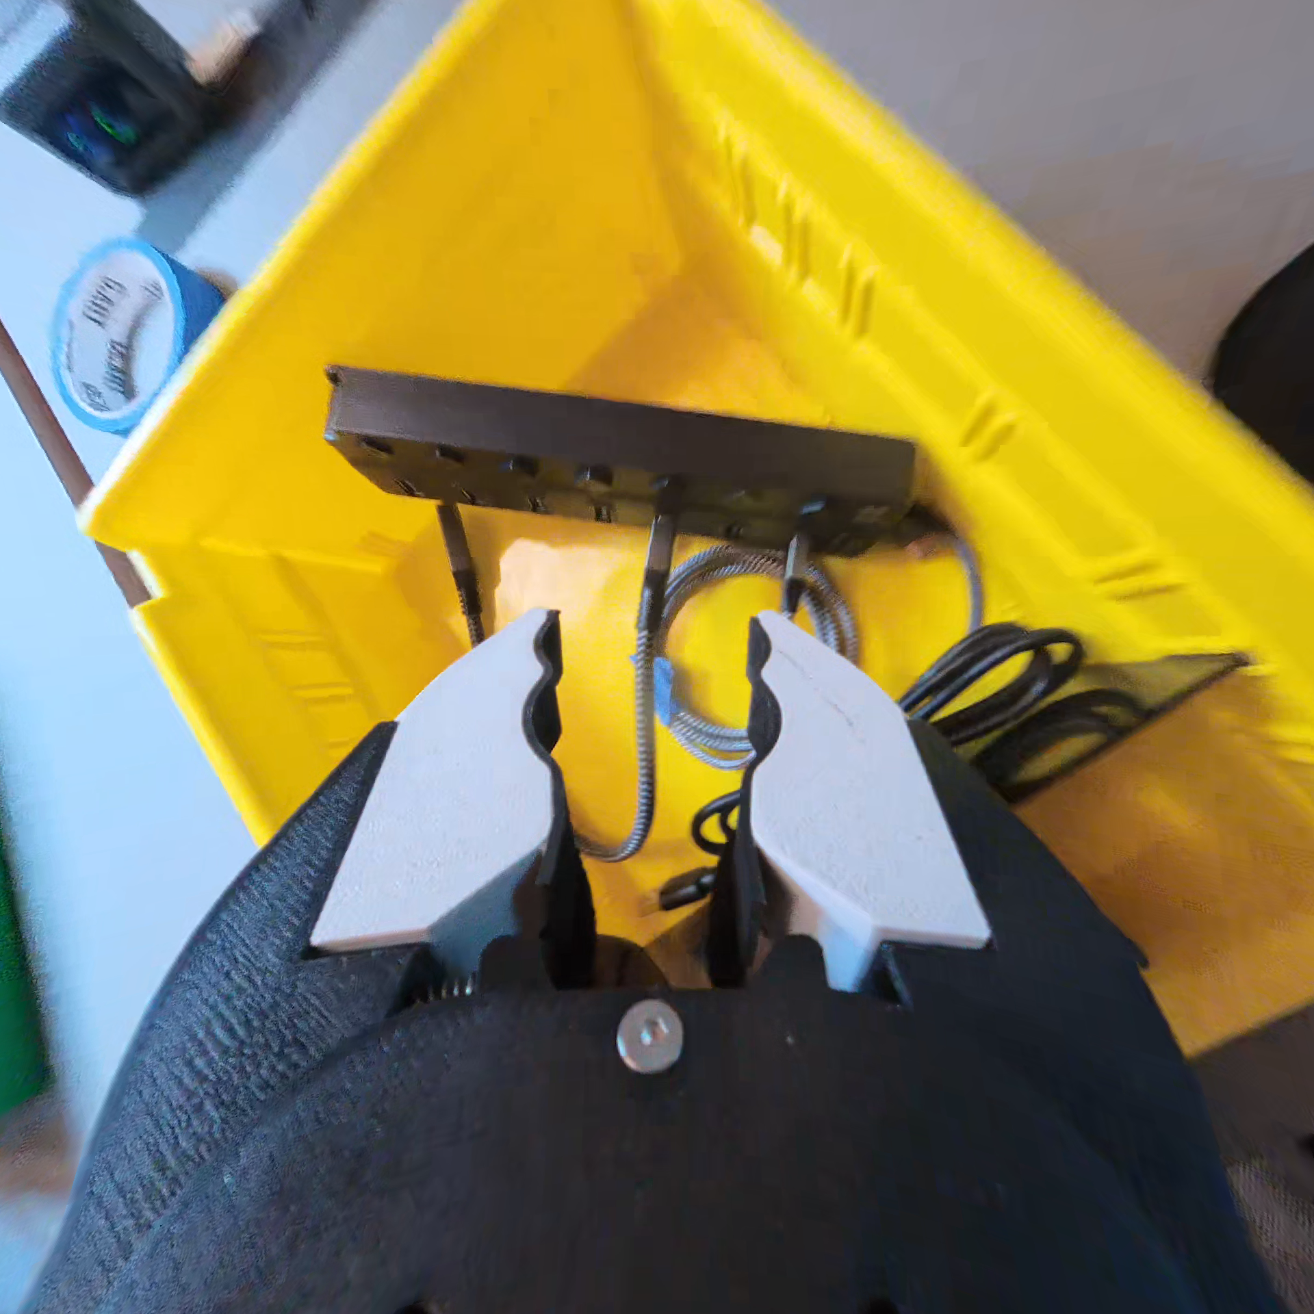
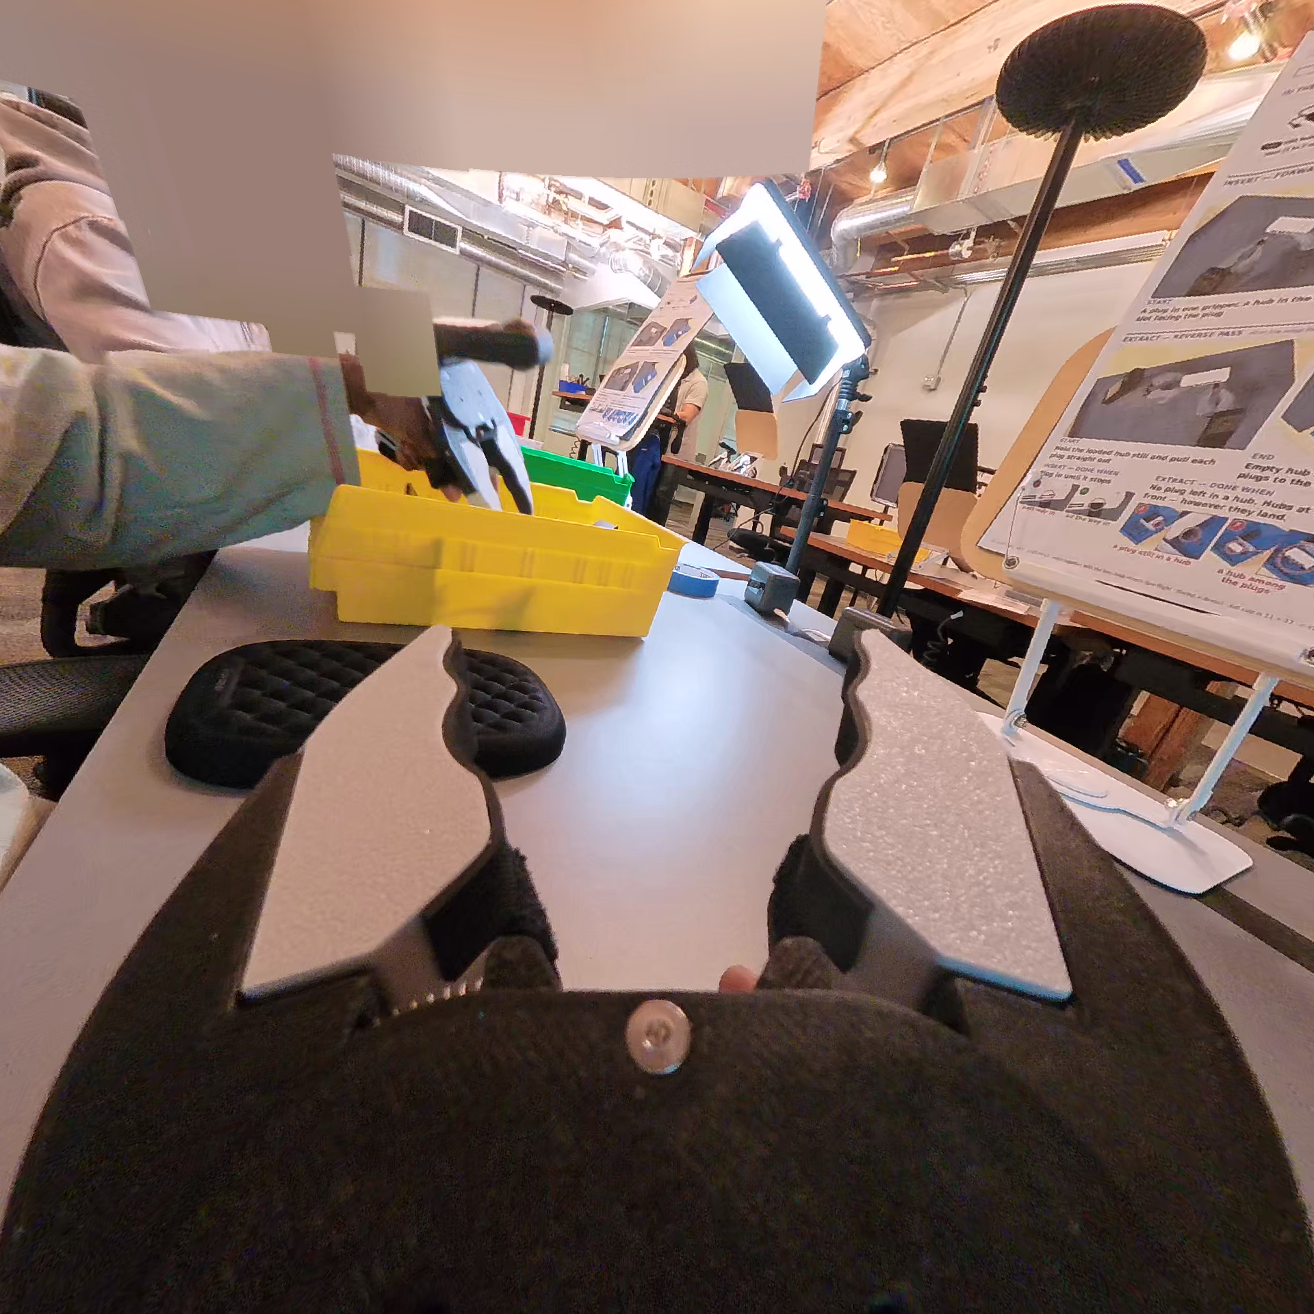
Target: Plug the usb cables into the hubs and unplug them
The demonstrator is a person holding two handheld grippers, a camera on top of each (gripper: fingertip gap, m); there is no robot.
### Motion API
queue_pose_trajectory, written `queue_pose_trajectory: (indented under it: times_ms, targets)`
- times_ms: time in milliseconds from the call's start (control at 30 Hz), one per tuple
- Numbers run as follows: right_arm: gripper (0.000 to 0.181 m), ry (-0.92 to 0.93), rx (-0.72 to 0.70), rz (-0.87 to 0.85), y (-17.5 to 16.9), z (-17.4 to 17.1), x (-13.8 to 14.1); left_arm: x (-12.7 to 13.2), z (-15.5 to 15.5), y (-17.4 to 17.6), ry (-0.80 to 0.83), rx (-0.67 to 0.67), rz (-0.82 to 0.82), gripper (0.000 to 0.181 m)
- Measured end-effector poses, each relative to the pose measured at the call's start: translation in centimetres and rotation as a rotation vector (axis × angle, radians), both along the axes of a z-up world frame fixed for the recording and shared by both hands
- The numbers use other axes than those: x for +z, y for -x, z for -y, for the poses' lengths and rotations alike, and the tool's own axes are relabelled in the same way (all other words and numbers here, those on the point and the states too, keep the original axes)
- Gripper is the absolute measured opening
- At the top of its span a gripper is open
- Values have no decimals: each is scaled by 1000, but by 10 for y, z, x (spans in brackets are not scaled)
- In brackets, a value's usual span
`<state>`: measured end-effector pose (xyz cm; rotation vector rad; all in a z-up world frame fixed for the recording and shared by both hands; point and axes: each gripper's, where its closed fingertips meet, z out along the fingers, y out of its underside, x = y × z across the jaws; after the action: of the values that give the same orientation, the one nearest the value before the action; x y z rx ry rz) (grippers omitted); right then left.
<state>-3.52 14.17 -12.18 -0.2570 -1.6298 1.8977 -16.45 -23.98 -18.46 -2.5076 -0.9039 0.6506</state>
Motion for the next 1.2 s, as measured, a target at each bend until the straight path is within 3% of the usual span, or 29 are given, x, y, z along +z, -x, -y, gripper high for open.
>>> queue_pose_trajectory:
  times_ms: [167, 233, 300, 367, 533, 900, 1033, 1200]
  targets:
    - [98, 5, 4, 0, 0, 0, 0, -42, 16, 15, 155, -33, 102, 39]
    - [98, 5, 4, -1, 0, 0, 0, -51, 15, 17, 166, -72, 105, 26]
    - [97, 5, 4, 0, 0, 0, 0, -52, 14, 15, 197, -101, 99, 9]
    - [96, 8, 3, 2, 0, -1, 0, -42, 14, 16, 215, -81, 43, 9]
    - [95, 10, 2, 3, 0, -1, 0, 8, 11, 17, 300, -36, -220, 8]
    - [94, -8, 5, -10, -1, 1, -1, 170, -17, -5, 342, 130, -949, 9]
    - [93, -9, 7, -12, -2, 1, -1, 204, -50, -23, 283, 91, -1094, 8]
    - [93, -15, 11, -17, -3, 2, -1, 227, -103, -45, 257, -31, -1201, 8]
